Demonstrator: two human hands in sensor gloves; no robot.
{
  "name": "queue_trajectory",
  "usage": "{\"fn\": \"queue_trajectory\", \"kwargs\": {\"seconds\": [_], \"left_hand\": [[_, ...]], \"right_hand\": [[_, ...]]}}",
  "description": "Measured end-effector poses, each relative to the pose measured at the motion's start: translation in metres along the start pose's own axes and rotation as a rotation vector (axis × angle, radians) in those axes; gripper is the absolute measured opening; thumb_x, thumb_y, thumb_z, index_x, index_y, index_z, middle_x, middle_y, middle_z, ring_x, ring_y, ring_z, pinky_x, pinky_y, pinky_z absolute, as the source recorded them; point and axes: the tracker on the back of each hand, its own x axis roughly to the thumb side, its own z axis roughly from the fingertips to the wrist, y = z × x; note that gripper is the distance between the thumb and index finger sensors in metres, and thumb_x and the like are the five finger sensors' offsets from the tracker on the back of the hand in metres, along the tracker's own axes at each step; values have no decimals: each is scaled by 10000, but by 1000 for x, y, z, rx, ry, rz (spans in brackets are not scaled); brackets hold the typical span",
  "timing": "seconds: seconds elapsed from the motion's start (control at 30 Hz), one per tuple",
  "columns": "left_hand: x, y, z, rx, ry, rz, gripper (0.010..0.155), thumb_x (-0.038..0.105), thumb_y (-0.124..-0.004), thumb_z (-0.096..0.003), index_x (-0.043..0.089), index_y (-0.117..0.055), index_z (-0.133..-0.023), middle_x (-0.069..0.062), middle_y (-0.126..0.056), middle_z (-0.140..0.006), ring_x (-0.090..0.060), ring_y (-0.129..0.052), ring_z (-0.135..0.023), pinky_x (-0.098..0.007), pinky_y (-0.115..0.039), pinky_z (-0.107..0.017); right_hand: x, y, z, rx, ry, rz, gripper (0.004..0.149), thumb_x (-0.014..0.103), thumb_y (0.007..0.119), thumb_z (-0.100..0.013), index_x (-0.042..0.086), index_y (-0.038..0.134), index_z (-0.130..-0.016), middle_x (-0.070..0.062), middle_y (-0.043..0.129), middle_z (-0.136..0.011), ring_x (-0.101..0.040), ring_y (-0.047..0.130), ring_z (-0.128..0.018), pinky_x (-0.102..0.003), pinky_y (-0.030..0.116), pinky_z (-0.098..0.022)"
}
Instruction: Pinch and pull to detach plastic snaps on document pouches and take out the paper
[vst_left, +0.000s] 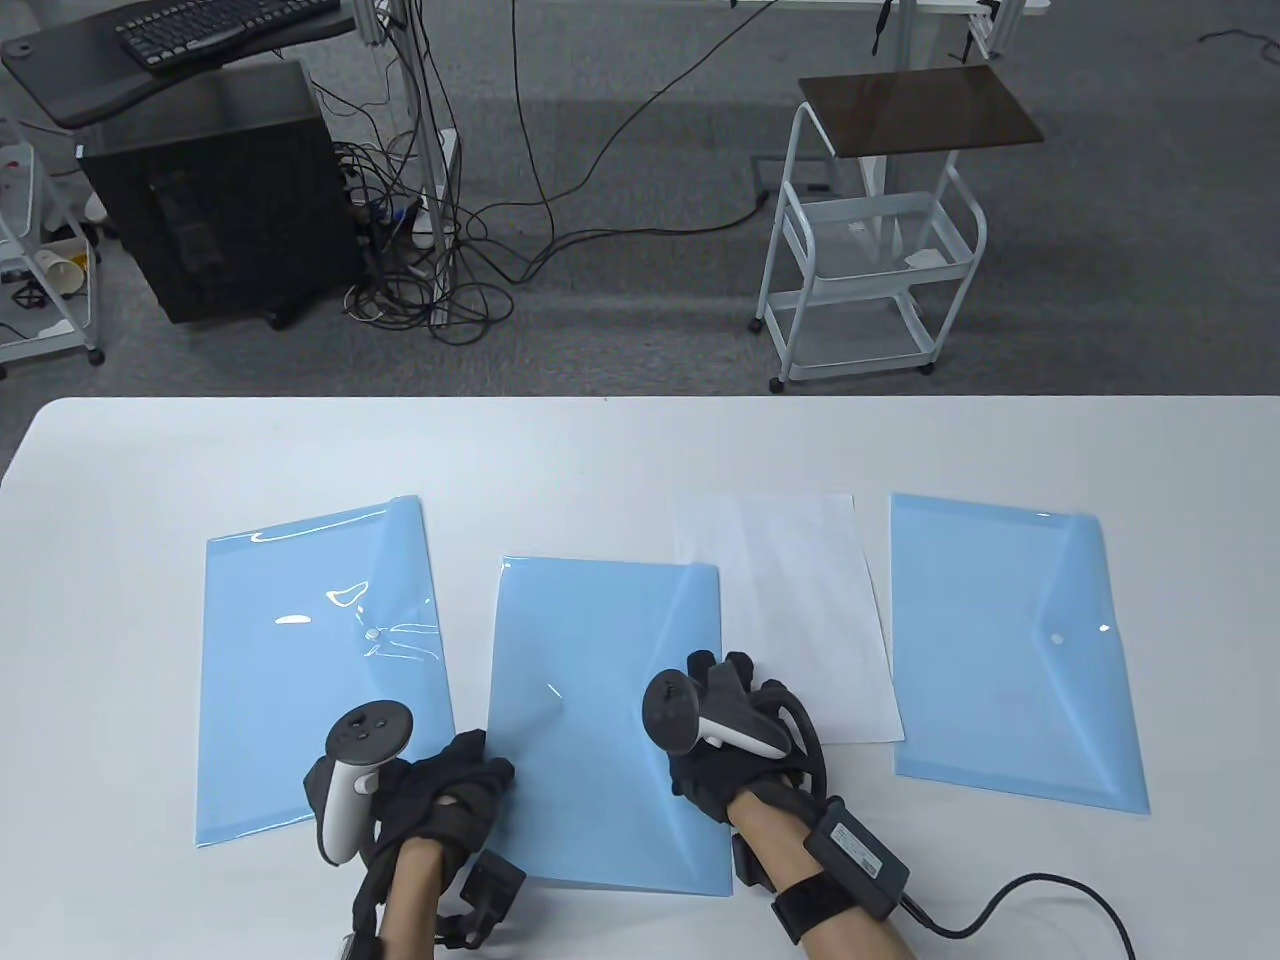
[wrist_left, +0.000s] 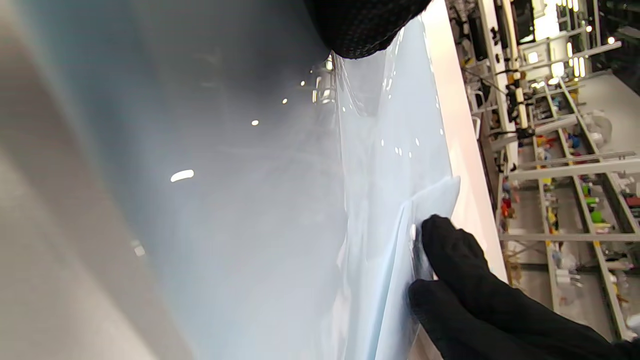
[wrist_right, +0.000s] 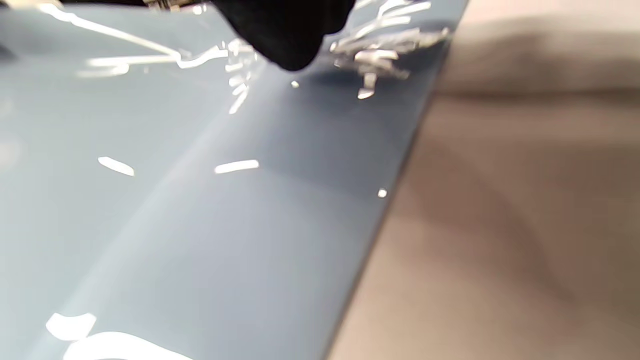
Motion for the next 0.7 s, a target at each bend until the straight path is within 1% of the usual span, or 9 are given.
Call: {"fn": "queue_trajectory", "kwargs": {"seconds": [0.07, 0.1, 0.13, 0.17, 0.27, 0.4, 0.5, 0.57, 0.7], "left_hand": [[0, 0, 0, 0, -7, -3, 499, 222, -704, -568, 91, -572, -1030, -92, -902, -868, -261, -1073, -566, -350, -955, -382], [0, 0, 0, -2, -9, -2, 498, 223, -702, -568, 93, -571, -1030, -90, -899, -870, -261, -1071, -569, -350, -954, -384], [0, 0, 0, -4, -15, 3, 494, 221, -701, -569, 92, -572, -1029, -92, -898, -871, -264, -1069, -572, -354, -952, -386], [0, 0, 0, -4, -18, 5, 493, 220, -701, -568, 94, -574, -1027, -92, -898, -871, -264, -1069, -570, -356, -950, -387], [1, 1, 1, -4, -33, 16, 486, 221, -698, -567, 99, -578, -1022, -89, -895, -872, -263, -1067, -573, -355, -949, -388], [1, 1, 4, -10, -49, 40, 485, 218, -694, -567, 103, -574, -1022, -90, -894, -871, -265, -1065, -573, -357, -947, -390], [2, 1, 5, 2, -59, 34, 479, 218, -692, -566, 113, -579, -1020, -86, -894, -869, -264, -1063, -570, -358, -945, -389], [3, 2, 6, 11, -69, 36, 478, 218, -692, -566, 118, -580, -1019, -84, -895, -867, -260, -1063, -565, -357, -944, -389], [3, 4, 8, 6, -81, 54, 475, 218, -692, -566, 125, -583, -1018, -79, -897, -861, -255, -1063, -553, -357, -943, -385]], "right_hand": [[-8, -11, 9, -87, 7, -36, 598, 310, 683, -586, 92, 497, -1111, -361, 342, -1175, -686, 317, -975, -849, 385, -599], [-12, -15, 14, -115, 13, -47, 600, 335, 686, -585, 92, 526, -1111, -363, 374, -1178, -680, 348, -982, -847, 405, -598], [-18, -23, 22, -167, 24, -68, 613, 360, 692, -583, 85, 544, -1110, -373, 404, -1178, -679, 383, -987, -845, 427, -596], [-23, -28, 27, -189, 29, -82, 626, 382, 699, -581, 72, 564, -1107, -381, 416, -1182, -683, 392, -988, -847, 434, -594], [-40, -45, 49, -280, 55, -133, 693, 444, 704, -579, 59, 526, -1126, -388, 422, -1196, -689, 413, -994, -847, 457, -594], [-65, -59, 76, -389, 98, -188, 770, 533, 696, -571, 89, 462, -1155, -389, 378, -1212, -702, 418, -995, -849, 473, -592], [-82, -61, 90, -451, 122, -236, 799, 569, 692, -566, 118, 425, -1170, -387, 333, -1222, -711, 391, -997, -856, 464, -590], [-96, -58, 97, -485, 151, -252, 822, 587, 685, -565, 126, 391, -1179, -389, 279, -1227, -724, 336, -997, -868, 430, -590], [-117, -49, 103, -522, 192, -264, 836, 606, 676, -563, 137, 372, -1184, -380, 226, -1230, -727, 268, -998, -882, 381, -586]]}}
